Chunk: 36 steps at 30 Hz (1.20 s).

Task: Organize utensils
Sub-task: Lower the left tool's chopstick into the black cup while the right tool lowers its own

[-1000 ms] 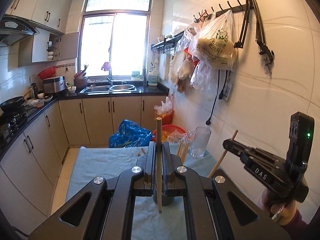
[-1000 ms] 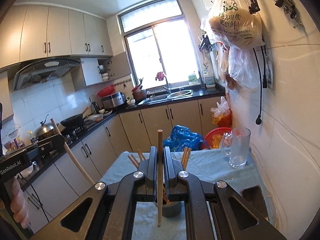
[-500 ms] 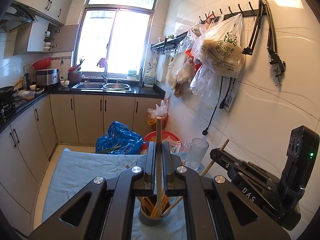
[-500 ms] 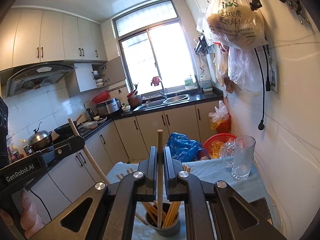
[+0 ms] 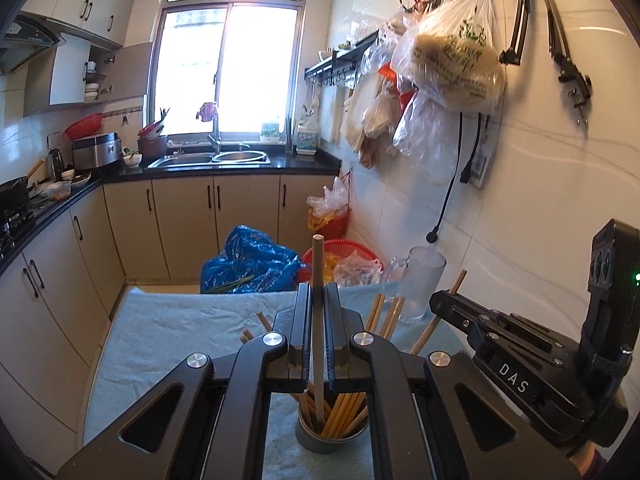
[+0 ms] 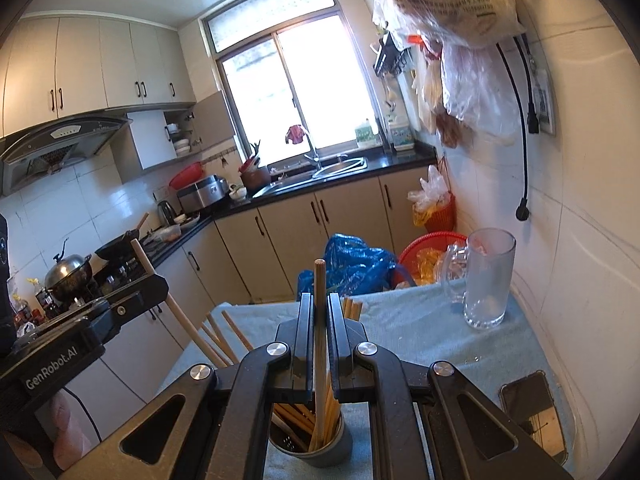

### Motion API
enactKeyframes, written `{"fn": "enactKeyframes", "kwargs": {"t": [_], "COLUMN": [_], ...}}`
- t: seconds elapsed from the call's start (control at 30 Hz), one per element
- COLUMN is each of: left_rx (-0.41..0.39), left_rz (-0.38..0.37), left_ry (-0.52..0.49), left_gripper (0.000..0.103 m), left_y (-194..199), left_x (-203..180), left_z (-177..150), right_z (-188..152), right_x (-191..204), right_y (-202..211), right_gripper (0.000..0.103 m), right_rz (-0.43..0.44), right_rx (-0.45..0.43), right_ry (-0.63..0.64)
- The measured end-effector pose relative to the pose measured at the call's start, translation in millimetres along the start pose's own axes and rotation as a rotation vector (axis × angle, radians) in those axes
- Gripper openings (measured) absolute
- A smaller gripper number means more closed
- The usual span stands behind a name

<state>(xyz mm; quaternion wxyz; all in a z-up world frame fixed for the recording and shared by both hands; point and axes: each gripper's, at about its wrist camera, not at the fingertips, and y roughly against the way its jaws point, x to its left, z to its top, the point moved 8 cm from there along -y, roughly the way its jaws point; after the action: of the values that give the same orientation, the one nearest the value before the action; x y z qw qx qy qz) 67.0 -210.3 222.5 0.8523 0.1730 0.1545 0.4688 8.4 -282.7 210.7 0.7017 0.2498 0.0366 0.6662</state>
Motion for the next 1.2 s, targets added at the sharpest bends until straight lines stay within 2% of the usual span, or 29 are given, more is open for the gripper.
{"fn": "enactKeyframes", "kwargs": {"t": [0.43, 0.63, 0.93, 1.2], "left_rx": [0.108, 0.115, 0.186, 0.208], "left_rz": [0.01, 0.024, 0.032, 0.042], "left_ry": [0.039, 0.033, 0.048, 0.046], "left_gripper": [0.005, 0.005, 0.005, 0.005], "left_y": [-21.6, -22.1, -32.3, -34.3], "left_x": [12.9, 16.4, 22.7, 28.0], "left_z": [-47.7, -55.4, -75.8, -85.9], "right_z": [-39.6, -45.3, -48.3, -47.5], "right_x": [-9.6, -6.4, -11.7, -13.4], "right_y": [-19.0, -21.6, -26.4, -27.6], "right_gripper": [0.007, 0.007, 0.007, 0.007], "right_rz": [0.003, 0.013, 0.002, 0.002], "right_rx": [0.088, 0.103, 0.111, 0.11], "right_ry": [-0.016, -0.01, -0.034, -0.03]}}
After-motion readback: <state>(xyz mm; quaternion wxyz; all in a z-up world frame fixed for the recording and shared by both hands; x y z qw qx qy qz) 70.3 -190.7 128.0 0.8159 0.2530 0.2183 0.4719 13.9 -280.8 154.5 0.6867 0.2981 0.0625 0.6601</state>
